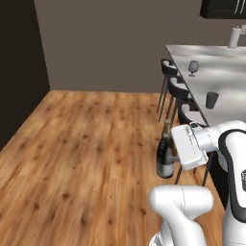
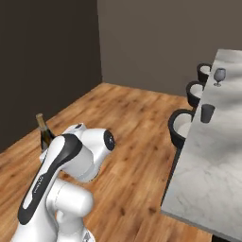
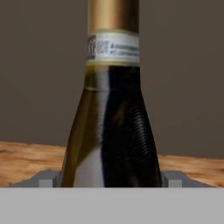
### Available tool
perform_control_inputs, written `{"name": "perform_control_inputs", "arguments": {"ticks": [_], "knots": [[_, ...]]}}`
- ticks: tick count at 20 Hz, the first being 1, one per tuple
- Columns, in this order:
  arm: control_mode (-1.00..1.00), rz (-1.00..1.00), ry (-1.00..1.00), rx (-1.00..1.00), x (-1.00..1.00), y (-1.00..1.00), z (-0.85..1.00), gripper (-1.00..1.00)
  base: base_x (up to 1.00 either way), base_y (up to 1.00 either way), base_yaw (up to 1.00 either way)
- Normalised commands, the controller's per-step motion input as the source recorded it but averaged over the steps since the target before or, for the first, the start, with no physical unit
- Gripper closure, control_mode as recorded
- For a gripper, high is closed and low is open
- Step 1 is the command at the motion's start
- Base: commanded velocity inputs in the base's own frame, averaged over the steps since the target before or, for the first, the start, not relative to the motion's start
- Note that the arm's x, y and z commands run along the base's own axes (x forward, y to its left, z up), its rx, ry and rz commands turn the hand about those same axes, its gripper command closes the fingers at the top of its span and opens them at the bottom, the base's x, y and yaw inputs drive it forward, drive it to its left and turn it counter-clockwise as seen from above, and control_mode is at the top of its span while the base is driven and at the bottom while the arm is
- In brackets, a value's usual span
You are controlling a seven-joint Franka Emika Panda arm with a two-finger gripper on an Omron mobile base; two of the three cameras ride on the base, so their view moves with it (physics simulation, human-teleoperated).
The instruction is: There is a wine glass and glass cup on the dining counter. Place the wine bottle next to the wine glass and the juice bottle next to the glass cup.
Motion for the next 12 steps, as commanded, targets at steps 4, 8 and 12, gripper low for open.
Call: {"name": "perform_control_inputs", "arguments": {"ticks": [4, 8, 12], "knots": [[1.00, 0.00, 0.00, 0.00, 0.00, 0.00, 0.00, 1.00, 0.73, 0.30, -0.32], [1.00, 0.00, 0.00, 0.00, 0.00, 0.00, 0.00, 1.00, 0.73, 0.35, -0.35], [1.00, 0.00, 0.00, 0.00, 0.00, 0.00, 0.00, 1.00, 0.70, 0.39, -0.37]]}}
